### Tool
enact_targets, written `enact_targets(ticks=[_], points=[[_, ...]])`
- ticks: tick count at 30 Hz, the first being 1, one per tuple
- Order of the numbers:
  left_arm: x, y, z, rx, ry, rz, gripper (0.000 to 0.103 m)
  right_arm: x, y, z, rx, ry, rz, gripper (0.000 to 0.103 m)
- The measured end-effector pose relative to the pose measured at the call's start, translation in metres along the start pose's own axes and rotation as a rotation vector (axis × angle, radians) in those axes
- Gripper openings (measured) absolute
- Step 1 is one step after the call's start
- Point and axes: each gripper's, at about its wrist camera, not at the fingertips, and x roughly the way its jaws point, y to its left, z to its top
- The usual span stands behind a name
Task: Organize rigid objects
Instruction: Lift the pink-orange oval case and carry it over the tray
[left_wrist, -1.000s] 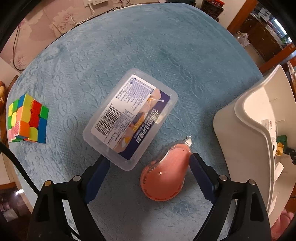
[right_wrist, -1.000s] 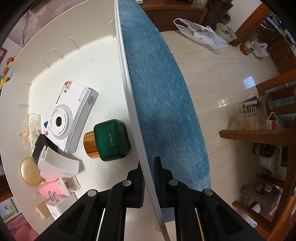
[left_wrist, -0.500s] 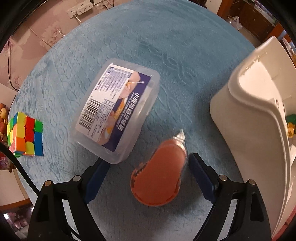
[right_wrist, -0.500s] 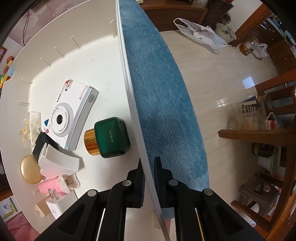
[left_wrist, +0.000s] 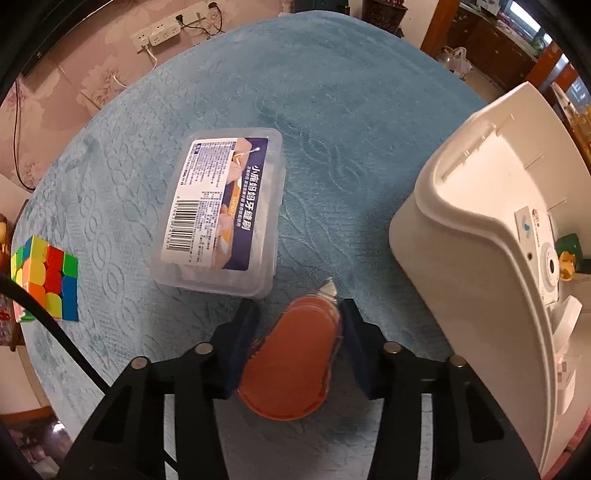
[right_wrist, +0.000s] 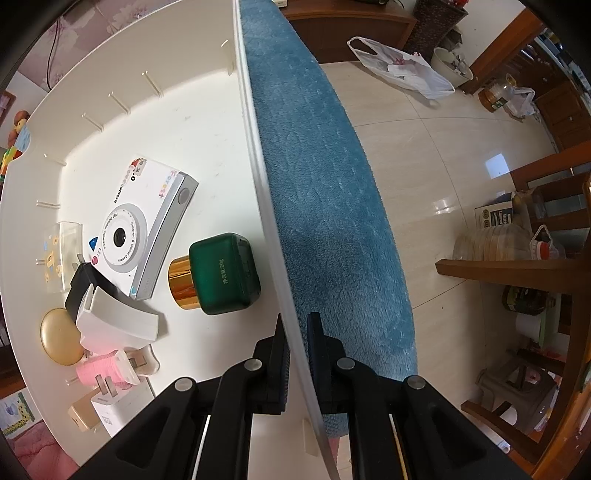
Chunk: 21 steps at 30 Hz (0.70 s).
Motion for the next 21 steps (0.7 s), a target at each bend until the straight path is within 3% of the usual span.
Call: enact_targets(ticks=[11,21], points=[[-0.010,0.019,-0.022,-0.195,-0.013,-0.118,0.044,0.000,-0.002,-0.001,0.008,-0.005,-0.001,0.009],[-0.023,0.022,-0.072,-0.423,-0.004,-0.247,0.043,0.000,-0.004,-0.001,0.013,-0.008,0.003,0.009]])
